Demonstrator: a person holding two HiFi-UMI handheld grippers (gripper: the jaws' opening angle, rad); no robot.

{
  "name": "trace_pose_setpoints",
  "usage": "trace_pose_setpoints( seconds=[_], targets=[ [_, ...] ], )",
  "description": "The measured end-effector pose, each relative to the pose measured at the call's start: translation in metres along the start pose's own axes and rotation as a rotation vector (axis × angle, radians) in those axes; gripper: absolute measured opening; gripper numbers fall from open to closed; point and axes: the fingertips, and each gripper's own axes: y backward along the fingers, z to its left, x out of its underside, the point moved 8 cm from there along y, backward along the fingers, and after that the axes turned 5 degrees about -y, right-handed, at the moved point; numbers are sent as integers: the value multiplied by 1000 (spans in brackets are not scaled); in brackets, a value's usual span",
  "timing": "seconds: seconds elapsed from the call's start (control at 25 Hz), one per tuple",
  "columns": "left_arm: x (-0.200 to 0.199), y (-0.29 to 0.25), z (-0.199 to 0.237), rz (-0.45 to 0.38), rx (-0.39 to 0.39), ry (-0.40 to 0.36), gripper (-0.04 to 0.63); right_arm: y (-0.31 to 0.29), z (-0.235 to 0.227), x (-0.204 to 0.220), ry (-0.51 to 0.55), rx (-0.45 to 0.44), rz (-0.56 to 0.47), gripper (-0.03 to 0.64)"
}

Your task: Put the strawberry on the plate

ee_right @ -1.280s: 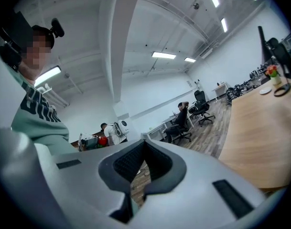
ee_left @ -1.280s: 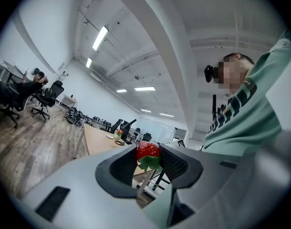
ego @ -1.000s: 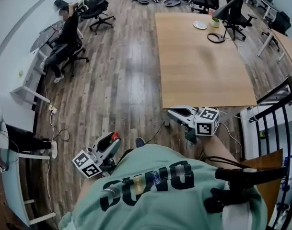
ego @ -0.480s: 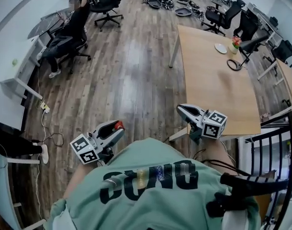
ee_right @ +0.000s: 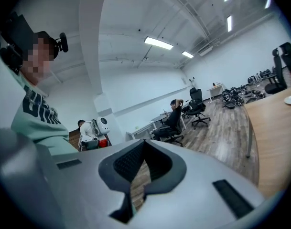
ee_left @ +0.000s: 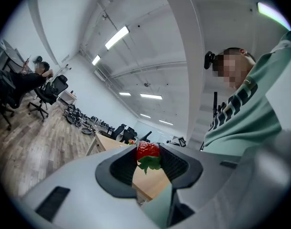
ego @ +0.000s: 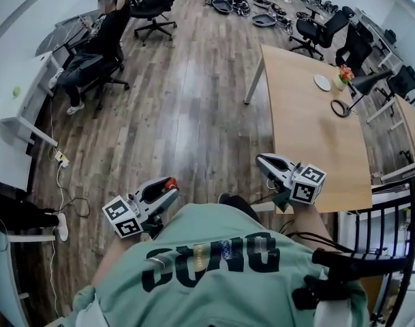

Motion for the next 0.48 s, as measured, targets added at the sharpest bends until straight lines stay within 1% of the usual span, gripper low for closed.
trace_pose_setpoints(
  seconds=[0.16,0.28,0.36,0.4,0.48],
  targets=[
    [-6,-10,26,11,-86,-19,147,-40,-47,-13,-12,-82,15,6],
    [-17,-28,59,2,-183,-17,147,-76,-101,-29,-24,-144,25,6],
    [-24,-54,78,-2,-234,-4,147,-96,-142,-44,-36,-178,36,6],
    [-29,-71,83,4,-242,-4,147,-103,-162,-53,-37,-196,44,6],
    [-39,-112,96,36,-234,-21,149,-111,-198,-75,-25,-231,52,6]
  ],
)
